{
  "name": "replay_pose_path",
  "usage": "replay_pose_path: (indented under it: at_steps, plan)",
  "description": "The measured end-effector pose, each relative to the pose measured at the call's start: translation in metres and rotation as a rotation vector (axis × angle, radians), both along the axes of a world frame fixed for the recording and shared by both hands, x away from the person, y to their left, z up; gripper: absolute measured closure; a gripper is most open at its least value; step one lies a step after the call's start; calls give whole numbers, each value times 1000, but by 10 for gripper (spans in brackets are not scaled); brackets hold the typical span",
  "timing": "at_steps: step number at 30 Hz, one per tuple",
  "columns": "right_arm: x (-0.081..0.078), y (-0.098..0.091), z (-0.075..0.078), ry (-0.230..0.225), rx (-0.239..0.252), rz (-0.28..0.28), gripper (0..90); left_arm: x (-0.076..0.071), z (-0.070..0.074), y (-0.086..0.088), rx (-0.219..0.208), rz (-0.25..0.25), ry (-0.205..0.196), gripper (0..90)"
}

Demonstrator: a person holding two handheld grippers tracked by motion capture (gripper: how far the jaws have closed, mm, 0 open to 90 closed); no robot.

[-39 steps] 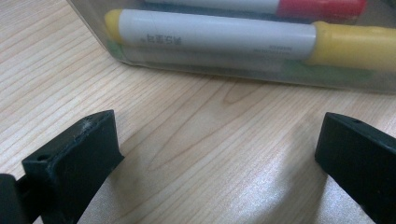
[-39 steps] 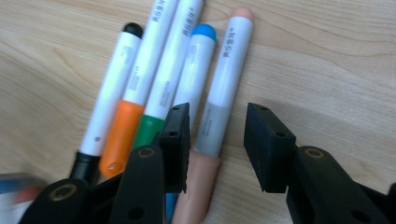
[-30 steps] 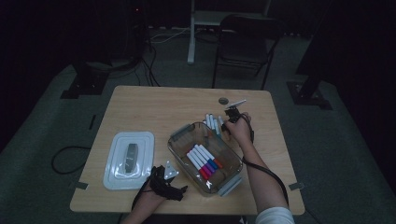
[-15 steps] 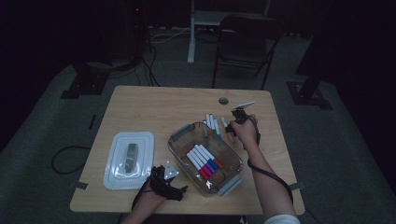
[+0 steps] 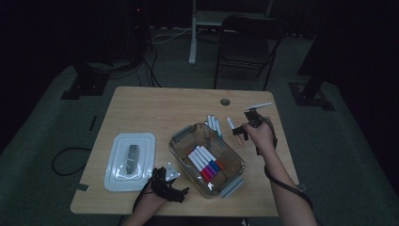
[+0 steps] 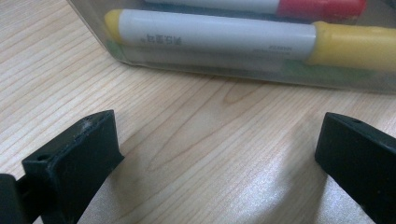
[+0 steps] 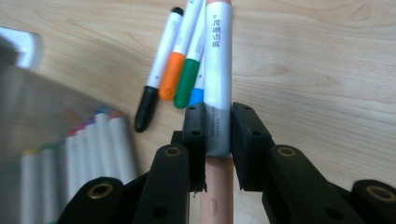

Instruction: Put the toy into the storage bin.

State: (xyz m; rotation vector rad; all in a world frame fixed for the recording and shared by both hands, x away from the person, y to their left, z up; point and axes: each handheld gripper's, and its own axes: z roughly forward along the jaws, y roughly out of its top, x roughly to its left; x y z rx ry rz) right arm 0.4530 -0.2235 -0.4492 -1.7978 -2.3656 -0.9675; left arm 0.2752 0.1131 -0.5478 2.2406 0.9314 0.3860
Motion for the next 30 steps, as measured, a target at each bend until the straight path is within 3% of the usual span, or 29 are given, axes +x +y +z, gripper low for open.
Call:
replay_pose_path:
  at_steps: [3, 11, 15, 16, 24, 30]
  plan:
    - [-6, -3, 7, -4, 25, 8, 768, 0, 0, 0, 0, 0, 0, 4]
    - [-32, -4, 39, -67, 100, 71, 768, 0, 0, 0, 0, 0, 0, 4]
    - [-46, 0, 53, -94, 151, 119, 768, 0, 0, 0, 0, 0, 0, 4]
    - [-53, 4, 58, -98, 182, 144, 768, 0, 0, 0, 0, -1, 0, 4]
    - [-77, 29, 71, -97, 248, 254, 768, 0, 0, 0, 1, -1, 1, 5]
    - [-86, 46, 71, -81, 264, 308, 768, 0, 0, 0, 1, -1, 2, 4]
